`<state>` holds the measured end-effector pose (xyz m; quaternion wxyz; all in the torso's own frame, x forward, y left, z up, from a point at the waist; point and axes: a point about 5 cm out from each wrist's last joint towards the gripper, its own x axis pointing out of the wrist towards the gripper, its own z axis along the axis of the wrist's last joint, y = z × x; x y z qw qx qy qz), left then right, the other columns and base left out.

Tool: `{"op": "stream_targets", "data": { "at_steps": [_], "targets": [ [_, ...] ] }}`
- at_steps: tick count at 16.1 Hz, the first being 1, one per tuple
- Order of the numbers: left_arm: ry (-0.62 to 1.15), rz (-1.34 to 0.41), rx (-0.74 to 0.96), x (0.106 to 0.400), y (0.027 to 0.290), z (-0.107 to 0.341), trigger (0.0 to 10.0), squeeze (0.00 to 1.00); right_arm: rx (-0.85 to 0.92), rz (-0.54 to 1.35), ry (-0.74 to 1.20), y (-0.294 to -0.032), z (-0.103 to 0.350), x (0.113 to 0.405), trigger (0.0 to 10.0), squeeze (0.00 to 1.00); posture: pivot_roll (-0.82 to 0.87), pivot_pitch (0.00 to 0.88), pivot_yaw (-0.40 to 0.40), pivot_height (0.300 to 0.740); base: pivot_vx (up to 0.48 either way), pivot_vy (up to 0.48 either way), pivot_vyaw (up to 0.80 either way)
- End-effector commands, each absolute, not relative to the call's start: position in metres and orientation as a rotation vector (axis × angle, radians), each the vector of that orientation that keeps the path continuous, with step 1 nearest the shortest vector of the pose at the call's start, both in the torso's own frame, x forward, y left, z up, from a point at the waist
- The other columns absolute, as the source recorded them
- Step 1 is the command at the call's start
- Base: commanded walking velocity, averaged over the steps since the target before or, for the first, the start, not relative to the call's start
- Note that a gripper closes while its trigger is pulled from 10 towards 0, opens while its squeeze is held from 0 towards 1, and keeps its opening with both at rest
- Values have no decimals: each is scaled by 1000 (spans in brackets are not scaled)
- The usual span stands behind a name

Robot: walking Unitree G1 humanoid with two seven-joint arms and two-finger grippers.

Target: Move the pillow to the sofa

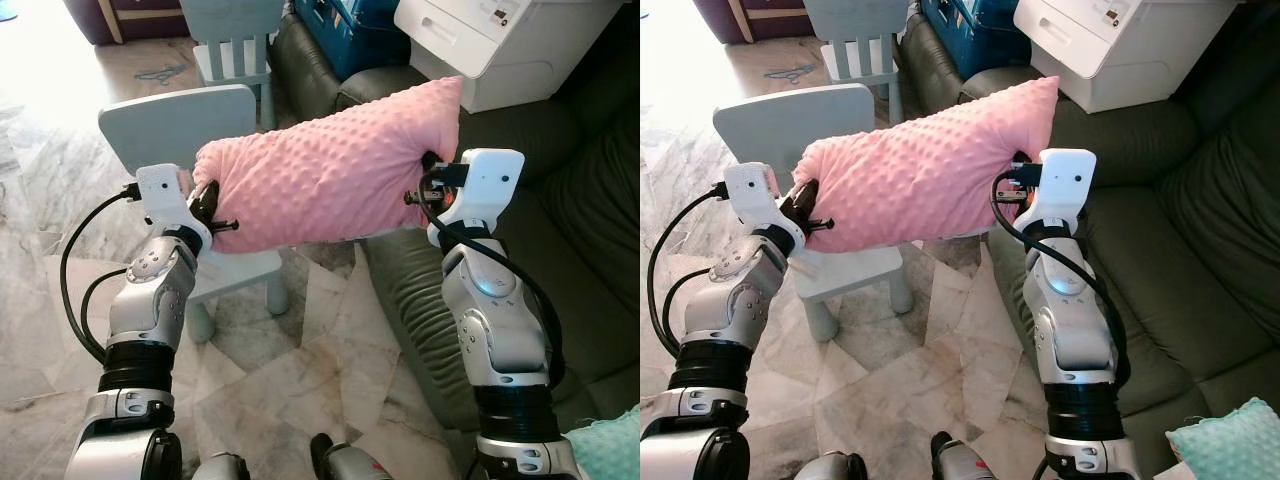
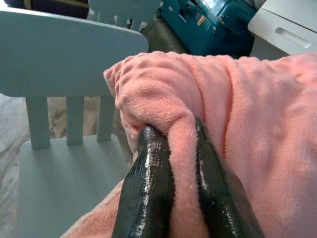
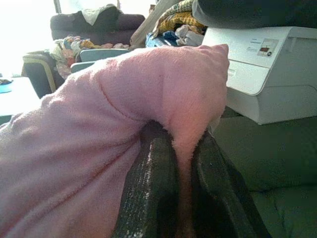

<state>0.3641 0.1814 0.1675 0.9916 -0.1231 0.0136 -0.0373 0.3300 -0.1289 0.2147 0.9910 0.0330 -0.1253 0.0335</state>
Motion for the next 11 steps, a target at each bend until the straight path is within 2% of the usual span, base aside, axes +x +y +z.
{"op": "stream_targets", "data": {
  "at_steps": [1,3,5,11],
  "targets": [
    [14,-71,-261,367,182,172,10000,0,71,46,-274,-134,220,329,10000,0,-139,175,-53,740,0,0,-781],
    [19,-68,-261,367,183,172,10000,0,70,49,-279,-133,221,329,10000,0,-140,175,-54,740,0,0,-781],
    [21,-67,-261,367,184,172,10000,0,62,52,-286,-133,221,328,10000,0,-140,176,-54,740,0,0,0],
    [38,-69,-256,368,184,170,10000,0,61,55,-289,-132,221,328,10000,0,-141,175,-52,740,0,480,0]
  ]
}}
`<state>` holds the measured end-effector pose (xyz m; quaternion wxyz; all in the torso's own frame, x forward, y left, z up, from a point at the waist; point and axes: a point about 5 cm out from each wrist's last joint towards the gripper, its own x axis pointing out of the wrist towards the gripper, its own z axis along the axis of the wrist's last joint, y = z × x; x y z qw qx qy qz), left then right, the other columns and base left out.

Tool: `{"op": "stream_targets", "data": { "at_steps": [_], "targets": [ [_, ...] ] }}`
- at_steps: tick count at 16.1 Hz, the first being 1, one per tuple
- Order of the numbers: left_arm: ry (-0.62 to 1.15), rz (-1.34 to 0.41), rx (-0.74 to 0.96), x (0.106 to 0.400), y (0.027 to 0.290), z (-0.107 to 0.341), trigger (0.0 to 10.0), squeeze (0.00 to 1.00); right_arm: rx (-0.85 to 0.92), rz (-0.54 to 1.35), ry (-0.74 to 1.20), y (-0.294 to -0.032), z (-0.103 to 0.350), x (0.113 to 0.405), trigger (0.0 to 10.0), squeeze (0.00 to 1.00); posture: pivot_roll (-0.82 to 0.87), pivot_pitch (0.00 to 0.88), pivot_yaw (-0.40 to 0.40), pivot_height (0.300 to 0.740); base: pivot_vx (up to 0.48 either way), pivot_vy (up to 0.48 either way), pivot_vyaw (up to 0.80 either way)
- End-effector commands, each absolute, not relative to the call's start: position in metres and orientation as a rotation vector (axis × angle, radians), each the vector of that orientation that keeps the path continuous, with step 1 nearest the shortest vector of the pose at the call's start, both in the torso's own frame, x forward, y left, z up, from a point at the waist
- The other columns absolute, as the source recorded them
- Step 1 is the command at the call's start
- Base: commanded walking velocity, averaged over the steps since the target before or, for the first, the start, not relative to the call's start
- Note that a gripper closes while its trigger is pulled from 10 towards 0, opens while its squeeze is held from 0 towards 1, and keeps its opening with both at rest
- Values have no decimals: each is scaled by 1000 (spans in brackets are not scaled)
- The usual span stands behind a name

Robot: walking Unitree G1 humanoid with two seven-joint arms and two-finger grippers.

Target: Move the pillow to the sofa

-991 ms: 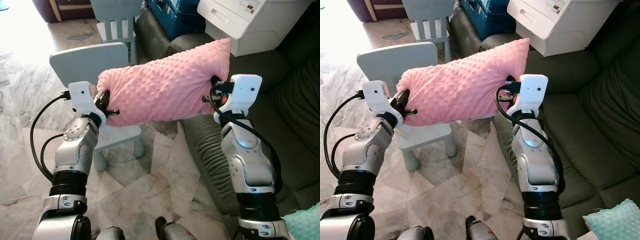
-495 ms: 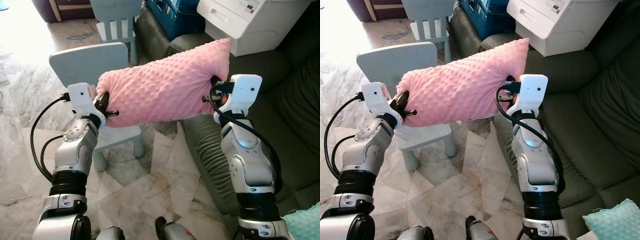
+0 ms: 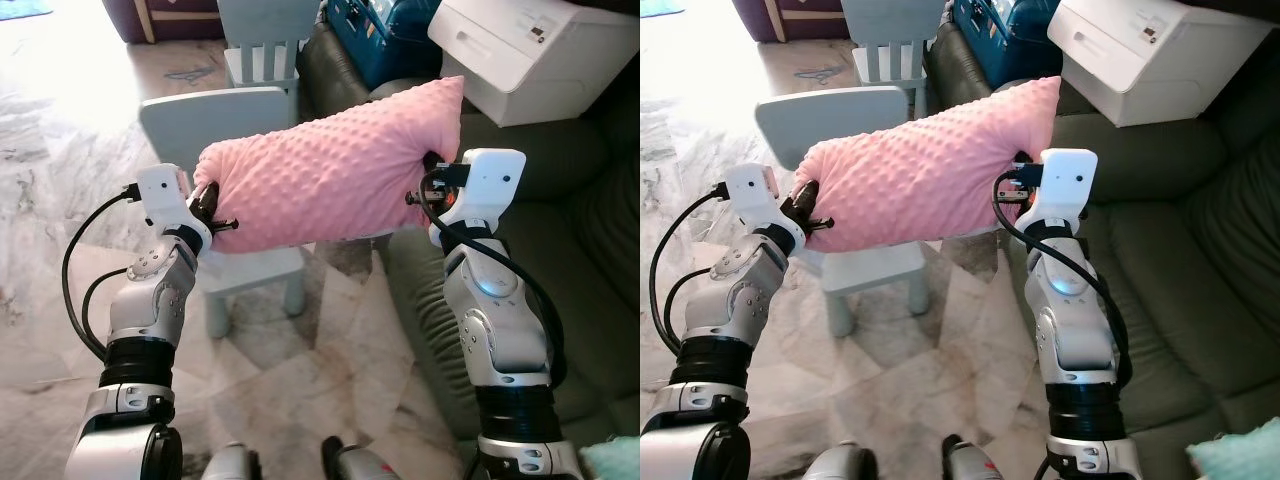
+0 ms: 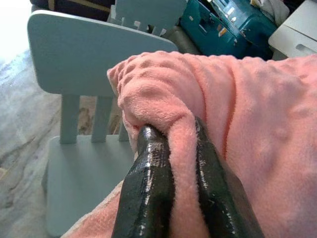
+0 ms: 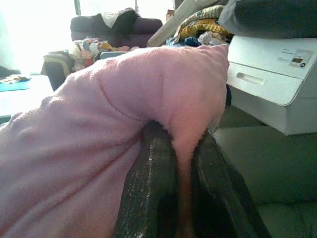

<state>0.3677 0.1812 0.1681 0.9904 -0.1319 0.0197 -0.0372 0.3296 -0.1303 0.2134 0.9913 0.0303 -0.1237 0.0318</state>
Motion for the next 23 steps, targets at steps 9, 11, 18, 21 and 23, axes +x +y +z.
{"op": "stream_targets", "data": {
  "at_steps": [9,11,18,21,23],
  "targets": [
    [13,-101,-222,372,181,176,10000,0,53,45,-294,-132,222,329,10000,0,-138,166,-44,740,0,267,0],
    [-2,-127,-211,373,178,180,10000,0,49,28,-287,-134,222,330,10000,0,-136,165,-39,740,0,0,-231],
    [32,-121,-210,375,178,167,10000,0,37,-11,-286,-141,218,330,10000,0,-145,159,-22,740,0,0,-800],
    [35,-117,-205,372,180,155,10000,0,18,-53,-261,-151,205,327,10000,0,-148,151,-5,740,0,0,-800],
    [44,-150,-180,371,173,148,10000,0,6,-88,-228,-159,191,325,10000,0,-151,147,4,740,0,0,-800]
  ]
}}
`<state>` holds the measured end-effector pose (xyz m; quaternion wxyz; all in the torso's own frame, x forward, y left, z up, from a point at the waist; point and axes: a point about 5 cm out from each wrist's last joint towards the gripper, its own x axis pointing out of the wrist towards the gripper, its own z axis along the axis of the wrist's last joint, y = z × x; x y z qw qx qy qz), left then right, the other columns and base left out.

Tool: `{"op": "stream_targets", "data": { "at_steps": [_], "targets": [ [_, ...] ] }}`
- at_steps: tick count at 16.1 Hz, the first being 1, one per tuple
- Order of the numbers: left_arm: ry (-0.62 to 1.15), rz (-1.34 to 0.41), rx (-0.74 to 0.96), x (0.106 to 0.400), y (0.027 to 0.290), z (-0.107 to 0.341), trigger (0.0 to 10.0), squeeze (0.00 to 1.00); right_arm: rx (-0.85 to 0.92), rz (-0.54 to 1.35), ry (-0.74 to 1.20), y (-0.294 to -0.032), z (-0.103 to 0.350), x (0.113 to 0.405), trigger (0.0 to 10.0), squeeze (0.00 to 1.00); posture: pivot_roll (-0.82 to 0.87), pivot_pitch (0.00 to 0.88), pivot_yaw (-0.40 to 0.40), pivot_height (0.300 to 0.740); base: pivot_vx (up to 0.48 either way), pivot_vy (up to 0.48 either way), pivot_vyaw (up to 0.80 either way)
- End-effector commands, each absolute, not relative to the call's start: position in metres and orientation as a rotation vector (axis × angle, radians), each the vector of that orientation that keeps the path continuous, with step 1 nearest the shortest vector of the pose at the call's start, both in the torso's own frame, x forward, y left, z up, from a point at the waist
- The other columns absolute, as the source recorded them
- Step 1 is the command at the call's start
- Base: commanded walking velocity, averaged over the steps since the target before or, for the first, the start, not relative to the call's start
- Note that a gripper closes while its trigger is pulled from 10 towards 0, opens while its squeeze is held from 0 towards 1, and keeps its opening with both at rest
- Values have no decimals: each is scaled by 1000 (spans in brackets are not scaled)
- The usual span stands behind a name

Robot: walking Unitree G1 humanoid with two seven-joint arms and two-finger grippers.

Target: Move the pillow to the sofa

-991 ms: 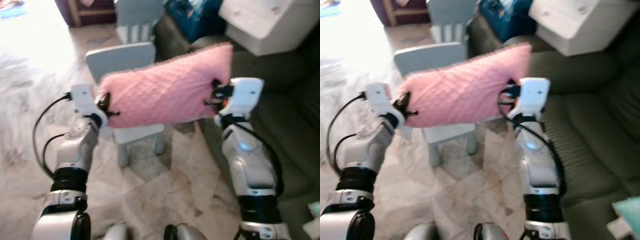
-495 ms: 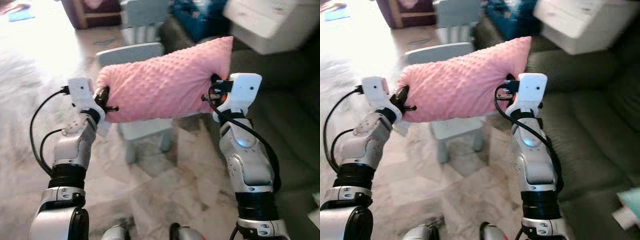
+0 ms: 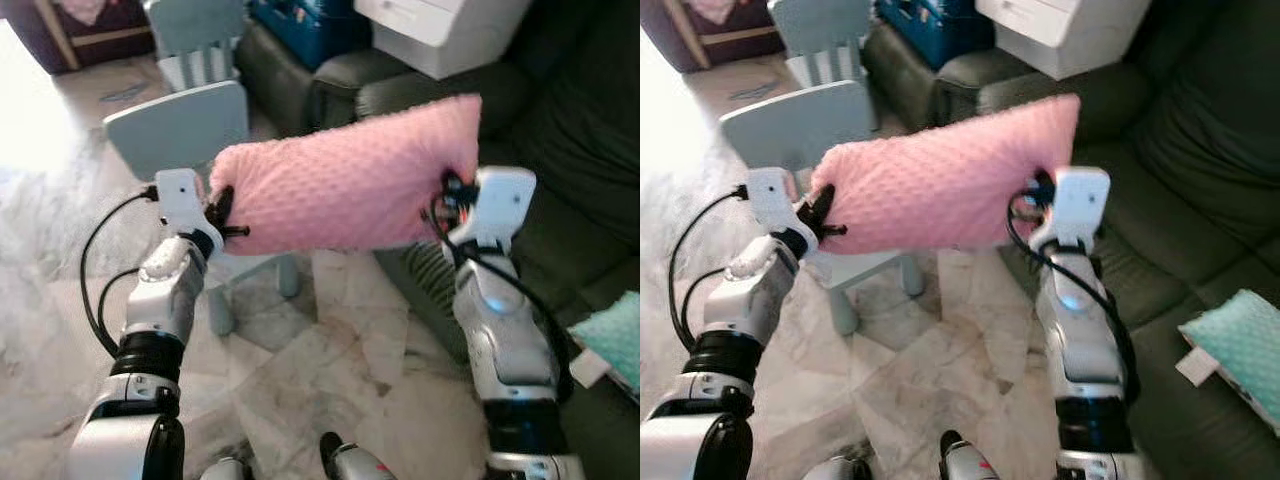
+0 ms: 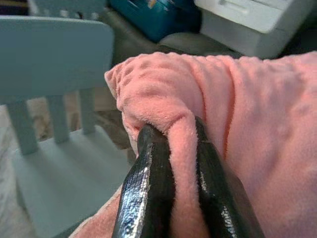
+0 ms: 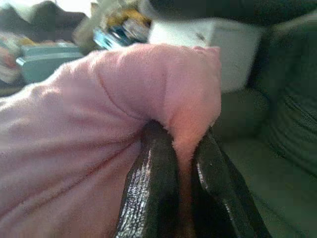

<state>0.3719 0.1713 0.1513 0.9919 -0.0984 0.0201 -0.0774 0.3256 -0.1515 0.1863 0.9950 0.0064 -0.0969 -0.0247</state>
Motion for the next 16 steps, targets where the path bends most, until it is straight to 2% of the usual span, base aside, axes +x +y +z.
{"op": "stream_targets", "data": {
  "at_steps": [1,4,6,7,16],
  "targets": [
    [24,-180,-167,371,171,149,10000,0,1,-101,-220,-162,188,324,10000,0,-154,146,6,740,0,0,-800],
    [30,-191,-124,373,173,149,10000,0,-3,-142,-209,-171,181,321,10000,0,-156,143,4,740,0,0,-800],
    [57,-264,-105,371,167,143,10000,0,-1,-173,-196,-179,176,319,10000,0,-150,142,0,740,0,0,-800],
    [55,-259,-26,370,166,141,10000,0,4,-186,-183,-182,172,318,10000,0,-148,140,1,740,0,0,-800],
    [63,-302,-12,371,163,137,10000,0,27,-255,-176,-184,157,309,10000,0,-147,129,51,740,0,0,-799]
  ]
}}
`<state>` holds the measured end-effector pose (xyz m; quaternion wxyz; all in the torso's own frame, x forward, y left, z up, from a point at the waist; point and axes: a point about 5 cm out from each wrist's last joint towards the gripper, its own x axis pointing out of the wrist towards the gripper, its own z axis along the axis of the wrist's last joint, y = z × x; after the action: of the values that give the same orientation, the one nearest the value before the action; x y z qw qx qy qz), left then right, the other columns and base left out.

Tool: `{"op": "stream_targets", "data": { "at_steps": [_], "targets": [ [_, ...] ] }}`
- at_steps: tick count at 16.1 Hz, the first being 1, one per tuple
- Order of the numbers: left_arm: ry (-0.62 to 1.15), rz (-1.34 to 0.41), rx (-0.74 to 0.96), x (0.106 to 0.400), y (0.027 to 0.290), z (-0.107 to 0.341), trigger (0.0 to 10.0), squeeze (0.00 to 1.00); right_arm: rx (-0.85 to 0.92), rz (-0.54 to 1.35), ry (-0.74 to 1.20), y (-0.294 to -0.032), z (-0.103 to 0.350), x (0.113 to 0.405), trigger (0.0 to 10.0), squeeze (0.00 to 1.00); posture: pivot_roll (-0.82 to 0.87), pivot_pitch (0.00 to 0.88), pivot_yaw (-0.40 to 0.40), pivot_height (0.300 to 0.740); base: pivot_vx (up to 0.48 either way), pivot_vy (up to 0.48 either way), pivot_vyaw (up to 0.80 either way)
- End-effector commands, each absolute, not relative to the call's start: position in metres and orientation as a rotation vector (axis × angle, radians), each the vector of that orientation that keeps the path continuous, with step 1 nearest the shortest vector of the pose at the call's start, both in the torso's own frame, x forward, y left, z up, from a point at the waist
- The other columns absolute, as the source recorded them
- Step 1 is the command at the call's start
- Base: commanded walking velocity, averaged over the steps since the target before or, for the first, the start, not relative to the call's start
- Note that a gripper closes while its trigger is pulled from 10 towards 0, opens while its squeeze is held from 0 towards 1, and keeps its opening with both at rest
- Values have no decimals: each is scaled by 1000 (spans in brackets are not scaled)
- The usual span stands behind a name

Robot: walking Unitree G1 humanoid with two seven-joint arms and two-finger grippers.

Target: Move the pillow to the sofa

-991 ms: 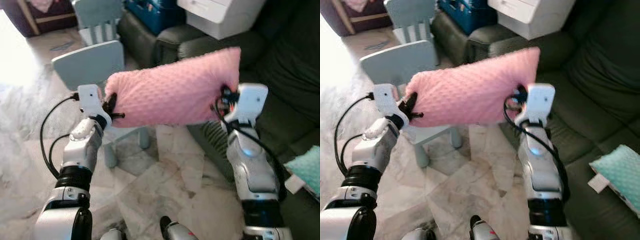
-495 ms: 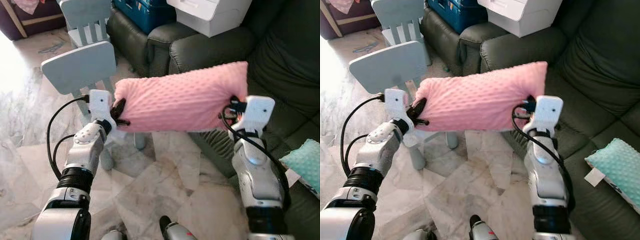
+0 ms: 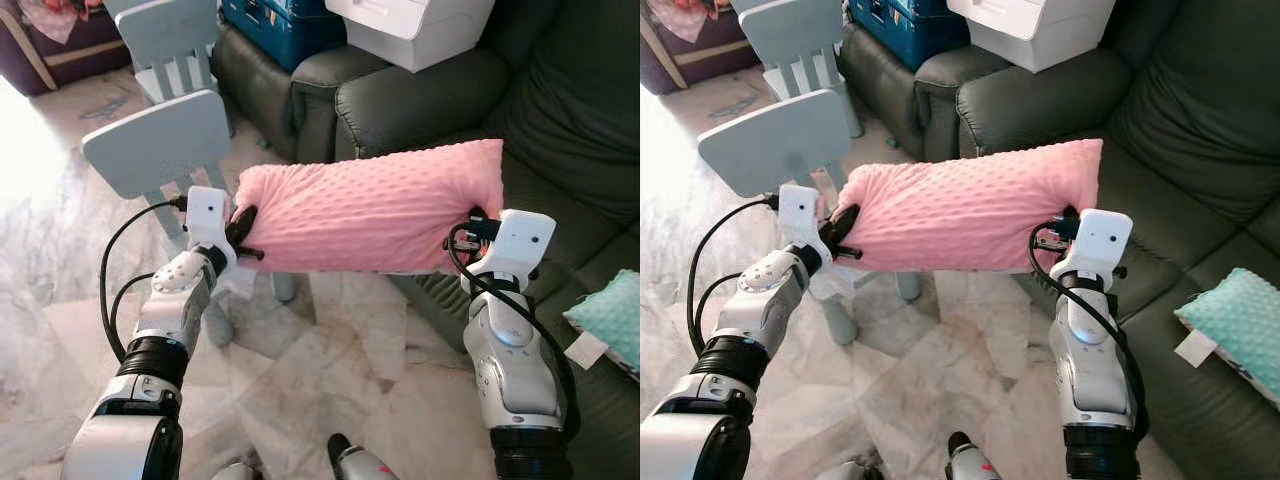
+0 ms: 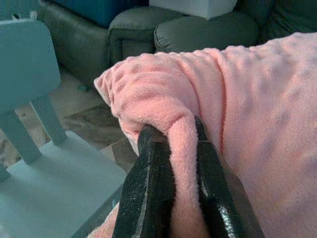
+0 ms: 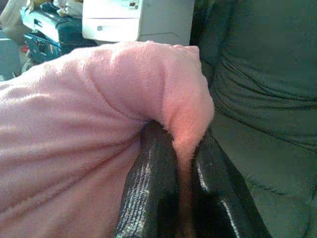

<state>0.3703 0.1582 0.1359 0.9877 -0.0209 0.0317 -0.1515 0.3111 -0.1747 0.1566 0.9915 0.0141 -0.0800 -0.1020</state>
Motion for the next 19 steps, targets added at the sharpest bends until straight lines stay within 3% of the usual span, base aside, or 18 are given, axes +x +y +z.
{"op": "stream_targets", "data": {
  "at_steps": [1,8,14,19],
  "targets": [
    [65,-302,-23,370,162,135,10000,0,23,-249,-174,-183,156,309,10000,0,-147,131,45,740,0,0,-800],
    [87,-267,-78,361,149,117,10000,0,-34,-200,-192,-183,164,314,10000,0,-160,147,1,740,0,0,-756],
    [196,-294,-77,322,153,81,10000,0,-54,-182,-175,-182,159,314,10000,0,-146,151,1,740,0,0,-116],
    [192,-285,-65,326,154,89,10000,0,-58,-176,-172,-178,157,312,10000,0,-148,155,5,740,0,0,-788]
  ]
}}
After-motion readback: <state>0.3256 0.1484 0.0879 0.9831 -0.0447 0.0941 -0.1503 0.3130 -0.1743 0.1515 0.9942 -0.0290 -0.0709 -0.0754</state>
